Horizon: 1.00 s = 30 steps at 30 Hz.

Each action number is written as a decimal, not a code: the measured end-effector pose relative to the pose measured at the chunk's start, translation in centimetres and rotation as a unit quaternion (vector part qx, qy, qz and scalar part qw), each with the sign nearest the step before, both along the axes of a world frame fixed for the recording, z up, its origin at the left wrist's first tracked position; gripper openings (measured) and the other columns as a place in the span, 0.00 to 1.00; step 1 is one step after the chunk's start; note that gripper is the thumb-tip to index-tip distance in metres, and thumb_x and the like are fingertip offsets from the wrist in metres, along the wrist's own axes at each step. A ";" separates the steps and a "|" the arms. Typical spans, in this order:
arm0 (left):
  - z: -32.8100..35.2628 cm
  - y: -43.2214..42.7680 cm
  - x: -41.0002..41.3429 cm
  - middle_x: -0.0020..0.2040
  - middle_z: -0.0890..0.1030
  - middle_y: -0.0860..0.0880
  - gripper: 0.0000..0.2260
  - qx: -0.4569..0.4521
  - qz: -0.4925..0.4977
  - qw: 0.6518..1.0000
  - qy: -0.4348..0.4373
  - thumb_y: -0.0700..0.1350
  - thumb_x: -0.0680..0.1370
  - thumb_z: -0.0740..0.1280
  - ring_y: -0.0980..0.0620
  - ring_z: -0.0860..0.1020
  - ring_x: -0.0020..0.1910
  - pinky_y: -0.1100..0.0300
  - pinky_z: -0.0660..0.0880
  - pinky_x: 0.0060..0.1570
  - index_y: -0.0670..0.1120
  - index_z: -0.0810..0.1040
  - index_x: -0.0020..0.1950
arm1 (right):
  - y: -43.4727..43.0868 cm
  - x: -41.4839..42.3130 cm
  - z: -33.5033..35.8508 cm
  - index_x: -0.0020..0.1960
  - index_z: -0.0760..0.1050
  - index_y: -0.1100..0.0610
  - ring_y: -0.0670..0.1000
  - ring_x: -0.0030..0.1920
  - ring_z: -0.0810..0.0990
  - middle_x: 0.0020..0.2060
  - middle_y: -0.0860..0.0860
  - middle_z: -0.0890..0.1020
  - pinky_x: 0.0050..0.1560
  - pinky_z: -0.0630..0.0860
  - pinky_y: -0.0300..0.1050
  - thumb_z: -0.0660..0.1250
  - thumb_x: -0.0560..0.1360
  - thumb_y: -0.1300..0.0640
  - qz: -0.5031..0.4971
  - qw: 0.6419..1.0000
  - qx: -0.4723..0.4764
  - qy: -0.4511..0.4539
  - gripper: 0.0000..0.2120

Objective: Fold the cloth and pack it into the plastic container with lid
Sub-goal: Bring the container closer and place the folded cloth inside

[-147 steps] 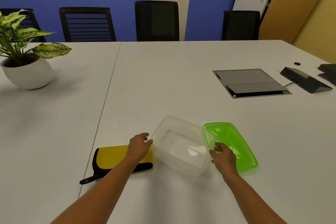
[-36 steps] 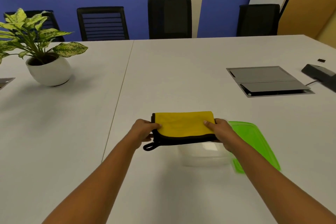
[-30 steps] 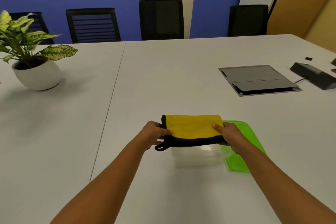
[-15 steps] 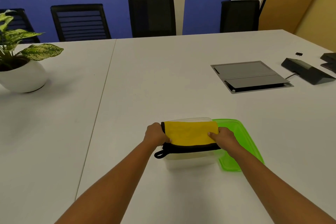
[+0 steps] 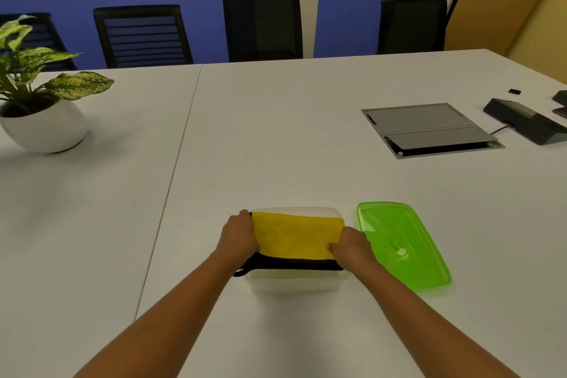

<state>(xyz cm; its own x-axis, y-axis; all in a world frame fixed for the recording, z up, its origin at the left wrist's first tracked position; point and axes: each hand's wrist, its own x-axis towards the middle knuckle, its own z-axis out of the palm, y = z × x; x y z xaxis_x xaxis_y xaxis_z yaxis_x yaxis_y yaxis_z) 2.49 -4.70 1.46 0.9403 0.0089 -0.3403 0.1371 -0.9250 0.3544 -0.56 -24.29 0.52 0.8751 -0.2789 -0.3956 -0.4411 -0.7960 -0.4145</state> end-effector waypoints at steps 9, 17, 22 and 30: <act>-2.6 -1.5 -2.8 0.61 0.70 0.41 0.11 0.120 -0.142 0.980 -0.072 0.30 0.75 0.61 0.47 0.75 0.45 0.60 0.74 0.49 0.39 0.74 0.56 | 1.1 -0.4 -1.1 0.57 0.71 0.63 0.56 0.58 0.76 0.59 0.60 0.77 0.50 0.72 0.42 0.55 0.79 0.65 0.023 0.998 -0.056 0.000 0.10; -2.9 -1.9 -1.7 0.54 0.72 0.40 0.12 0.116 -0.167 0.978 -0.044 0.28 0.74 0.61 0.47 0.71 0.42 0.58 0.74 0.52 0.37 0.75 0.55 | 0.7 0.0 -2.2 0.48 0.70 0.61 0.55 0.59 0.76 0.59 0.59 0.76 0.55 0.71 0.43 0.56 0.78 0.65 0.085 0.990 -0.113 -0.015 0.05; -3.1 -1.5 0.8 0.64 0.74 0.41 0.18 0.035 -0.151 0.988 0.016 0.31 0.75 0.64 0.45 0.76 0.60 0.61 0.73 0.54 0.41 0.74 0.64 | 0.3 0.4 -1.8 0.73 0.52 0.62 0.57 0.55 0.78 0.60 0.59 0.73 0.42 0.72 0.45 0.61 0.74 0.69 0.180 0.958 -0.213 -0.071 0.31; -2.5 -1.1 3.2 0.65 0.73 0.41 0.24 0.082 -0.210 0.974 0.034 0.34 0.73 0.68 0.45 0.74 0.63 0.59 0.71 0.60 0.41 0.70 0.68 | -0.3 2.1 -2.6 0.70 0.57 0.63 0.59 0.63 0.72 0.66 0.61 0.64 0.58 0.71 0.48 0.66 0.72 0.67 0.263 0.951 -0.162 0.036 0.30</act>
<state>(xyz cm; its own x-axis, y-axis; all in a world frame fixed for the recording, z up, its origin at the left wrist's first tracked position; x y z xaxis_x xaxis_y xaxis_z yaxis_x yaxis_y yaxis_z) 5.66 -5.83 -1.03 0.8482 -0.3122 -0.4279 -0.2478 -0.9478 0.2004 1.55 -24.55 -2.11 0.9014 0.0719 -0.4270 0.0346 -0.9949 -0.0944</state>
